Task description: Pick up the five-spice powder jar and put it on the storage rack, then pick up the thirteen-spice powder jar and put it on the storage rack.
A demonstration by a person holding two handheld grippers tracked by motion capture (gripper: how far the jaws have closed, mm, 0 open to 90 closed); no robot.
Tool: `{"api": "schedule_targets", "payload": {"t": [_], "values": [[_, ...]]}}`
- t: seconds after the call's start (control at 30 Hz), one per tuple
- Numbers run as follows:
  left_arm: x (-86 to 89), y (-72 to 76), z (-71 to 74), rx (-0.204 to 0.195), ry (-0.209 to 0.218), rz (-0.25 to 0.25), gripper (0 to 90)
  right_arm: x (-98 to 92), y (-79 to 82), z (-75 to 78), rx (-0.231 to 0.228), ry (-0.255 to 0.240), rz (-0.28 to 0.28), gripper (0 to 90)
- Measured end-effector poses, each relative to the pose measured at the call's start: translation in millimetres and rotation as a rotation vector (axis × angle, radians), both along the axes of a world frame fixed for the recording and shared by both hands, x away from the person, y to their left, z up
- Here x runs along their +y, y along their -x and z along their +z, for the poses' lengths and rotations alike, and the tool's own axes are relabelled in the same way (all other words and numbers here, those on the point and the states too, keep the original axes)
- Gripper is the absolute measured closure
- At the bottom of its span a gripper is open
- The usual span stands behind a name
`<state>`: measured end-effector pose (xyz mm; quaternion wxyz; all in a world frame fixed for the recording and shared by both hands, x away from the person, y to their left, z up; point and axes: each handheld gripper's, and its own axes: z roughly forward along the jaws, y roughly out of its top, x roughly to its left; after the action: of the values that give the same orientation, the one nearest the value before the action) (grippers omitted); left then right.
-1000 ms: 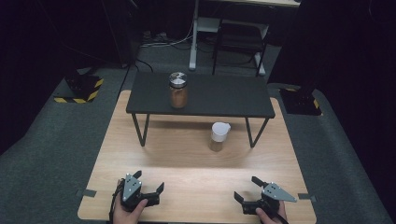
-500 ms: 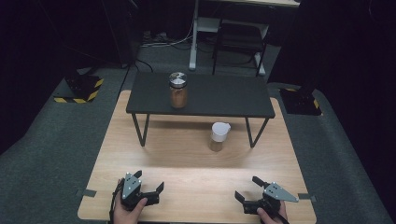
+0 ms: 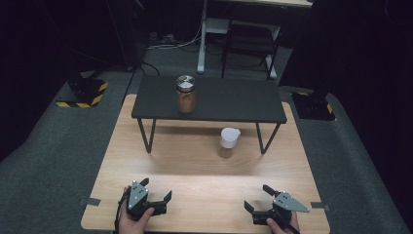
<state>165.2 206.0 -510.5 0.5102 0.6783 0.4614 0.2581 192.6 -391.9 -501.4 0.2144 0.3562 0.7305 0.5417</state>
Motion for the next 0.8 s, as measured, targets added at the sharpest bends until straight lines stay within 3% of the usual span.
{"api": "schedule_targets", "payload": {"t": [0.3, 0.8], "values": [[-2.6, -3.9, 2.4, 0.007, -0.022, -0.014, 0.5, 0.4, -0.4, 0.2, 0.015, -0.014, -0.020, 0.0], [2.9, -8.0, 1.6, 0.022, 0.010, -0.021, 0.6, 14.3, -5.3, 7.7, 0.020, 0.009, -0.034, 0.0]]}}
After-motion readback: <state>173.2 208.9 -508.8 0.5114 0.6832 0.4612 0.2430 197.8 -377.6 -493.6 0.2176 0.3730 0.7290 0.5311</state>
